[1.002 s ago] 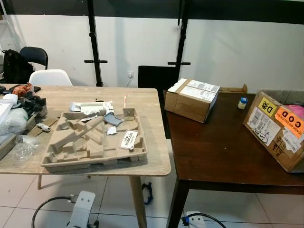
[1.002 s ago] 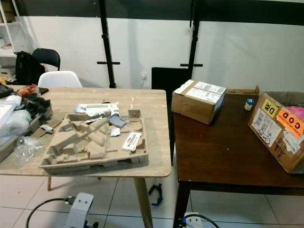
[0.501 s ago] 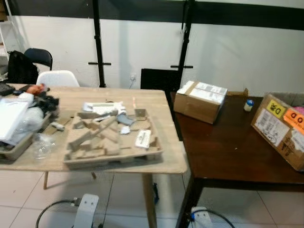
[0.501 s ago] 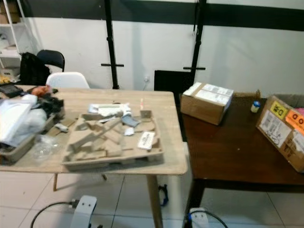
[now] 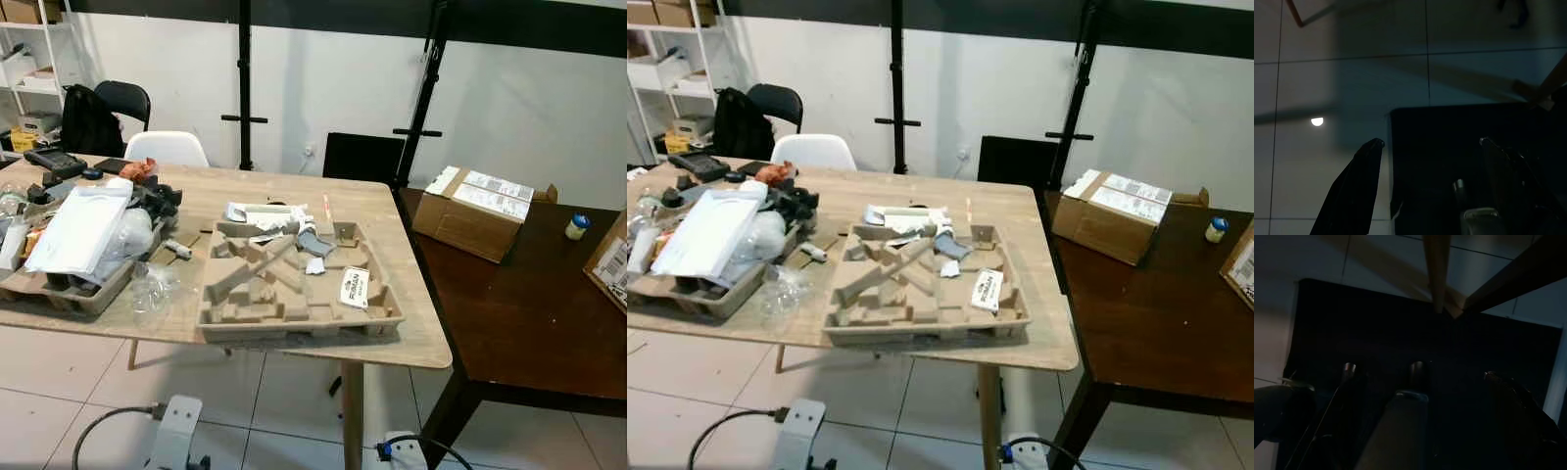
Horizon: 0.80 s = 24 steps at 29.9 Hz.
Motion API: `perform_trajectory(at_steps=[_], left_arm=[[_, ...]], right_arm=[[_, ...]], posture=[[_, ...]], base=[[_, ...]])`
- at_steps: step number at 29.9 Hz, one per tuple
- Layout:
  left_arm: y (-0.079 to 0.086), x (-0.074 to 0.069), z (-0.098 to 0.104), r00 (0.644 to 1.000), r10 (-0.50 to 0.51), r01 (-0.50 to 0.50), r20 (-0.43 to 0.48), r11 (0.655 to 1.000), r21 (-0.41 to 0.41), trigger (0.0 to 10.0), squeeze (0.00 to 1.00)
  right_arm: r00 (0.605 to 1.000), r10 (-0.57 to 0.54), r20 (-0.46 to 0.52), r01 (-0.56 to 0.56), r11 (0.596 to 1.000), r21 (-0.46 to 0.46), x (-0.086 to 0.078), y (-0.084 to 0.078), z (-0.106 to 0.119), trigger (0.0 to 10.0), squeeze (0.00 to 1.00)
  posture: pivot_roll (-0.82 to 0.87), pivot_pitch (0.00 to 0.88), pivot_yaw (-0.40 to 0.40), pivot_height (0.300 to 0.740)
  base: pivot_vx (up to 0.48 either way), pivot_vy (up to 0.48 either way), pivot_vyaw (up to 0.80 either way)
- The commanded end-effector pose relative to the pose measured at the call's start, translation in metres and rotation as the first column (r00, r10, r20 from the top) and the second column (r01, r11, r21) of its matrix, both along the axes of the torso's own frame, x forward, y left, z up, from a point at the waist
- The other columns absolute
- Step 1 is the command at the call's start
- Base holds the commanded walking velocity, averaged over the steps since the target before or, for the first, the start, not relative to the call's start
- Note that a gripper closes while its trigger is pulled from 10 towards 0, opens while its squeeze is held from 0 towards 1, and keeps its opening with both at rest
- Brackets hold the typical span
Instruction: Picking trash to rubbish bin
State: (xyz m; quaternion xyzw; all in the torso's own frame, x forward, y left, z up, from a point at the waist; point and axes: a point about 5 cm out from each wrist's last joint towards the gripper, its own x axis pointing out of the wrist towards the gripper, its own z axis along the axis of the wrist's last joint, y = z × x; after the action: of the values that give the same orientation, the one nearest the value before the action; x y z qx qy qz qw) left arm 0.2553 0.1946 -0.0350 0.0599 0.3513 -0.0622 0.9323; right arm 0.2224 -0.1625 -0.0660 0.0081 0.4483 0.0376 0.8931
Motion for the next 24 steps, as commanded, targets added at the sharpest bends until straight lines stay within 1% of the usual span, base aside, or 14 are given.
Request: perform_trajectory(at_steps=[1,3,6,12,14,16,19,20,21,22,23,24], left_arm=[[-0.006,-0.003,-0.004,0.999,-0.027,0.027,-0.018,1.000,0.007,10.0,0.00],[-0.006,-0.003,-0.003,1.000,-0.006,0.006,-0.004,1.000,-0.004,10.0,0.00],[-0.005,-0.003,-0.003,0.999,0.040,-0.040,0.006,0.999,-0.009,10.0,0.00],[-0.009,-0.008,-0.007,1.000,0.019,-0.019,-0.006,1.000,0.004,10.0,0.00],[-0.009,-0.012,-0.011,0.999,0.037,-0.037,-0.015,0.999,0.009,10.0,0.00],[-0.009,-0.014,-0.012,0.999,0.047,-0.047,-0.017,0.999,0.010,10.0,0.00],[-0.007,-0.017,-0.013,0.998,0.062,-0.062,-0.014,0.998,0.013,10.0,0.00],[-0.005,-0.020,-0.014,0.999,0.052,-0.051,-0.010,0.998,0.036,10.0,0.00],[-0.005,-0.019,-0.014,1.000,0.013,-0.012,-0.005,0.997,0.072,10.0,0.00],[-0.007,-0.019,-0.013,0.999,-0.052,0.051,0.001,0.994,0.099,10.0,0.00],[-0.010,-0.017,-0.011,0.993,-0.117,0.116,0.011,0.988,0.103,10.0,0.00],[-0.013,-0.016,-0.009,0.987,-0.160,0.158,0.018,0.982,0.102,10.0,0.00]], right_arm=[[1.000,-0.011,-0.011,0.011,1.000,-0.006,-0.004,-0.005,-0.002,10.0,0.00],[1.000,-0.011,-0.010,0.011,1.000,-0.008,-0.003,-0.006,-0.002,10.0,0.00],[1.000,-0.012,-0.010,0.011,1.000,-0.010,-0.004,-0.007,-0.002,10.0,0.00],[1.000,0.006,-0.006,-0.006,1.000,-0.026,-0.004,-0.010,-0.001,10.0,0.00],[0.999,0.036,-0.004,-0.036,0.999,-0.040,-0.004,-0.012,-0.001,10.0,0.00],[0.999,0.047,-0.003,-0.047,0.998,-0.044,-0.003,-0.012,-0.001,10.0,0.00],[0.995,0.099,0.012,-0.098,0.994,-0.052,0.000,-0.010,0.002,10.0,0.00],[0.989,0.143,0.044,-0.140,0.988,-0.056,0.005,-0.008,0.005,10.0,0.00],[0.985,0.164,0.061,-0.161,0.986,-0.052,0.007,-0.007,0.007,10.0,0.00],[0.979,0.191,0.070,-0.188,0.981,-0.046,0.008,-0.005,0.008,10.0,0.00],[0.969,0.232,0.081,-0.229,0.973,-0.037,0.011,-0.003,0.010,10.0,0.00],[0.962,0.260,0.087,-0.258,0.966,-0.030,0.012,-0.002,0.011,10.0,0.00]], posture=[[0.08,0.016,-0.049,0.740],[0.08,0.015,-0.051,0.740],[0.07,0.014,-0.053,0.740],[0.06,0.011,-0.061,0.740],[0.07,0.009,-0.085,0.740],[0.07,0.009,-0.085,0.740],[0.07,0.009,-0.099,0.740],[0.07,0.008,-0.109,0.740],[0.07,0.008,-0.114,0.740],[0.07,0.009,-0.117,0.740],[0.07,0.010,-0.122,0.740],[0.07,0.010,-0.122,0.740]], base=[[0.000,-0.480,0.00],[0.000,-0.480,0.00],[0.000,0.000,0.00],[0.000,0.000,0.00],[0.000,0.000,0.00],[0.000,0.000,0.00],[0.000,0.000,0.00],[0.000,0.000,0.00],[0.000,0.000,0.00],[0.000,0.000,0.00],[0.000,0.000,0.00],[0.000,0.000,0.00]])
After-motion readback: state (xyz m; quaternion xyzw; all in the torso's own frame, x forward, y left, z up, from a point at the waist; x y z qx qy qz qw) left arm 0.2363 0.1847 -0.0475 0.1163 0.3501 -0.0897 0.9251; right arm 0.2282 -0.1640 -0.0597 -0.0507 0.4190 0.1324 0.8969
